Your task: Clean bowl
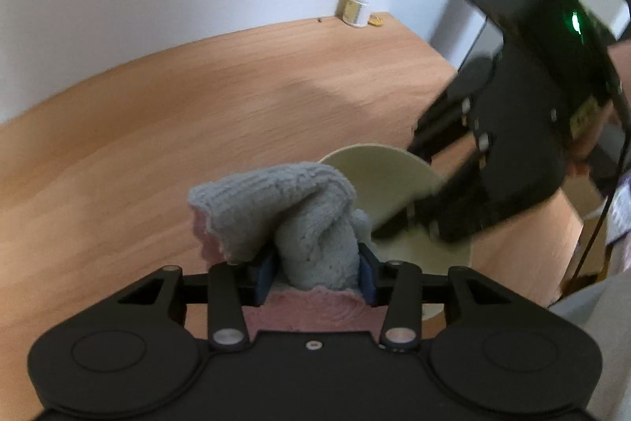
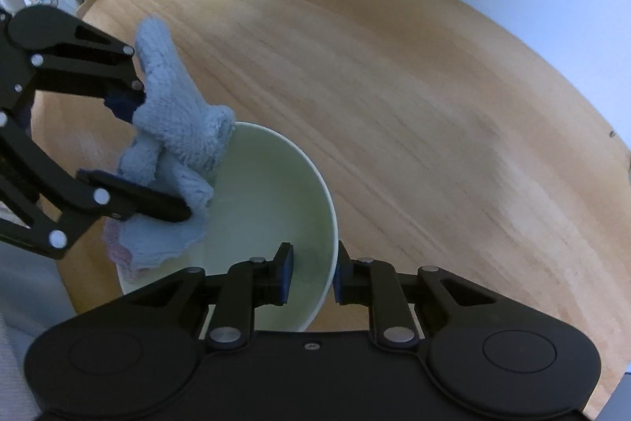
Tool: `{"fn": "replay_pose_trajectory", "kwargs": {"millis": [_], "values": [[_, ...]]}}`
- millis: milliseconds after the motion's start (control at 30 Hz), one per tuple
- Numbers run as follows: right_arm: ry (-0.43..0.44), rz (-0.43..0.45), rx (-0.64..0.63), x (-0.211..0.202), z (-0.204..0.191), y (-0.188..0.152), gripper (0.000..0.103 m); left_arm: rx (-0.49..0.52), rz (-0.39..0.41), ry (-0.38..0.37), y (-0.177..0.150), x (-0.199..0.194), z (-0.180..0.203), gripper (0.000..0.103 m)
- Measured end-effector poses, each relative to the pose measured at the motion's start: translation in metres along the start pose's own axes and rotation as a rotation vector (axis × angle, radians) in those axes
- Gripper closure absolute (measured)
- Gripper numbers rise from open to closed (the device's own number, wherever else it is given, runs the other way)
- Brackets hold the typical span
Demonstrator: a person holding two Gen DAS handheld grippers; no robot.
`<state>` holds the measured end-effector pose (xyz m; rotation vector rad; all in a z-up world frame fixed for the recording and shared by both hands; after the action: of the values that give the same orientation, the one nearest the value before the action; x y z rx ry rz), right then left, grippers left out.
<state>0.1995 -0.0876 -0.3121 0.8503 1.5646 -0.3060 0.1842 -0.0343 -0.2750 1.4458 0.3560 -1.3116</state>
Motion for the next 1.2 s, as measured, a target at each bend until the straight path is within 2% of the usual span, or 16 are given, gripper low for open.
{"fn": "replay_pose_trajectory", "kwargs": {"millis": [67,233,333,600,767,900,1033,1200], "values": [[0.018,-0.013,0.002,0.005,-0.006,-0.002,0.068,-0.003,0.003,0.005,0.001,0.001,0.0,0.074],[0.049,-0.003,0.105,0.007,-0.002,0.0,0.081,-0.045,0.02,-0.006,0.002,-0.003,-0.006,0.083],[0.091,-0.006,0.189,0.009,-0.001,-0.003,0.086,-0.08,0.04,-0.018,0.003,-0.011,-0.009,0.085],[0.102,0.01,0.3,0.012,0.002,0.006,0.091,-0.135,0.088,-0.02,0.006,-0.028,-0.021,0.088],[0.091,0.014,0.356,0.009,0.002,0.004,0.092,-0.164,0.083,-0.012,0.0,-0.039,-0.022,0.088],[0.082,0.013,0.387,0.009,0.002,-0.001,0.091,-0.179,0.07,-0.04,-0.002,-0.038,-0.021,0.088],[0.074,0.011,0.416,0.009,0.003,-0.004,0.09,-0.149,0.04,-0.023,0.003,-0.022,-0.014,0.082],[0.058,0.011,0.4,0.006,0.004,-0.009,0.086,-0.107,-0.001,-0.009,0.007,-0.003,-0.006,0.082]]}}
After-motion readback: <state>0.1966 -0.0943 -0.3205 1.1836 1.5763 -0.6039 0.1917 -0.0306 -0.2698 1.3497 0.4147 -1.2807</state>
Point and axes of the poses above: each gripper's, at about its wrist camera, not at the fingertips, and x roughly the way its jaws point, z to its right, y to its top, the point moved 10 cm from there along x, roughly the way its jaws point
